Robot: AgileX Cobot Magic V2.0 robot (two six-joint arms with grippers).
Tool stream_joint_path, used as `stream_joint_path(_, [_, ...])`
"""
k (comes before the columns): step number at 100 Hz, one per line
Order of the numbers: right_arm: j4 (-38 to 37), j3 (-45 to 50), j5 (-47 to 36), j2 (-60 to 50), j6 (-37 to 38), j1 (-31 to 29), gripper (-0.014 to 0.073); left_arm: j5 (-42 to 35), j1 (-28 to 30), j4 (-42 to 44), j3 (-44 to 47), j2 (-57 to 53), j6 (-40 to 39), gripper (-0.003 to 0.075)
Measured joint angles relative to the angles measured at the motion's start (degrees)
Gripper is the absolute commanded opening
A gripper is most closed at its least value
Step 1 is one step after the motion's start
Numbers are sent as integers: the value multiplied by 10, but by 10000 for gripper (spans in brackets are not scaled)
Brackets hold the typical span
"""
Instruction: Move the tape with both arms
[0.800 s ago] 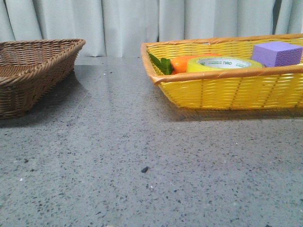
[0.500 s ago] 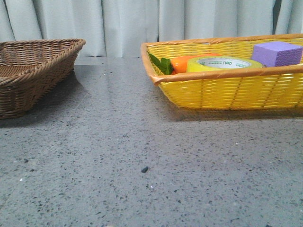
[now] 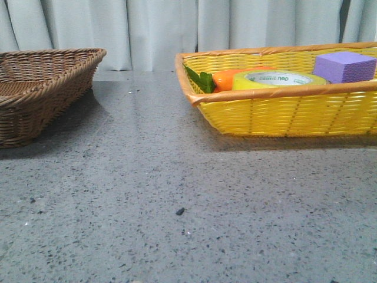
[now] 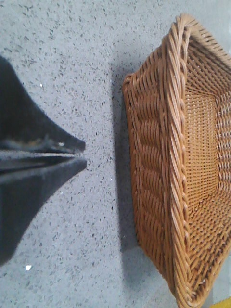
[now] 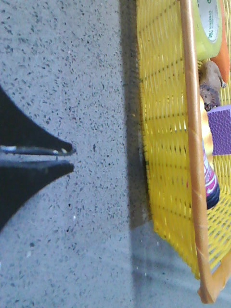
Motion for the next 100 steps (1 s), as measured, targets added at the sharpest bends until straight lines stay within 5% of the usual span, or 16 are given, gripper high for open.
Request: stream_joint_path(100, [0,0,-22,0,0,0,-66,-61,0,0,1,0,0,-21])
